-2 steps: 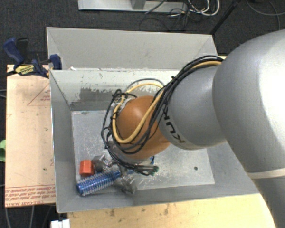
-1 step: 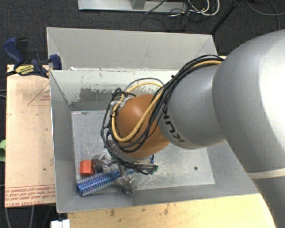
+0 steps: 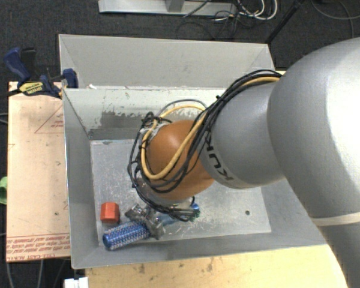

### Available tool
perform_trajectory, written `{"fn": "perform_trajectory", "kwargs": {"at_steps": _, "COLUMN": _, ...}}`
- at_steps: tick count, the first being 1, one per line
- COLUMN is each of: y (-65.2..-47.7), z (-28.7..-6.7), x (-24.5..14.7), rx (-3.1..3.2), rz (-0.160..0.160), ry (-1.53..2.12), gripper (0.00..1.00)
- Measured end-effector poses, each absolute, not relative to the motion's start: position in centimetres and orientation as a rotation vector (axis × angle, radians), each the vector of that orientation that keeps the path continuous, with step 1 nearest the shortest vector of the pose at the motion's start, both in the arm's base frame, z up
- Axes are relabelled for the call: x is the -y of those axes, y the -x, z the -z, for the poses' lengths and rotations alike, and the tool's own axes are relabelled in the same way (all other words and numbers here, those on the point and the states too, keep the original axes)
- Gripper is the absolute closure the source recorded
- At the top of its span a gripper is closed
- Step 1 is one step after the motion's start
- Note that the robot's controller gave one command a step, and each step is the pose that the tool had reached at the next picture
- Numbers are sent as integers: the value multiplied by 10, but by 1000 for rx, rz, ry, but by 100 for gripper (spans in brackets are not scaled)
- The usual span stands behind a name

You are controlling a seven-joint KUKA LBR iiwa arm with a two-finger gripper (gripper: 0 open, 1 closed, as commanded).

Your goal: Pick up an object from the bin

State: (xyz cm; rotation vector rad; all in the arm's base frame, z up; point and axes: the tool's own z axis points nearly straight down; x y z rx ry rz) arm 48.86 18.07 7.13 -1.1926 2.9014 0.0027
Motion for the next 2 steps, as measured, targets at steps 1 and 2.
{"fn": "perform_trajectory", "kwargs": {"at_steps": 1, "y": -490, "z": -146, "x": -182, "rx": -2900, "rz": -1, "ry": 1187, "gripper": 100}}
{"fn": "perform_trajectory", "kwargs": {"at_steps": 2, "y": -491, "z": -183, "x": -183, "rx": -2903, "rz": -2, "ry": 1184, "gripper": 100}}
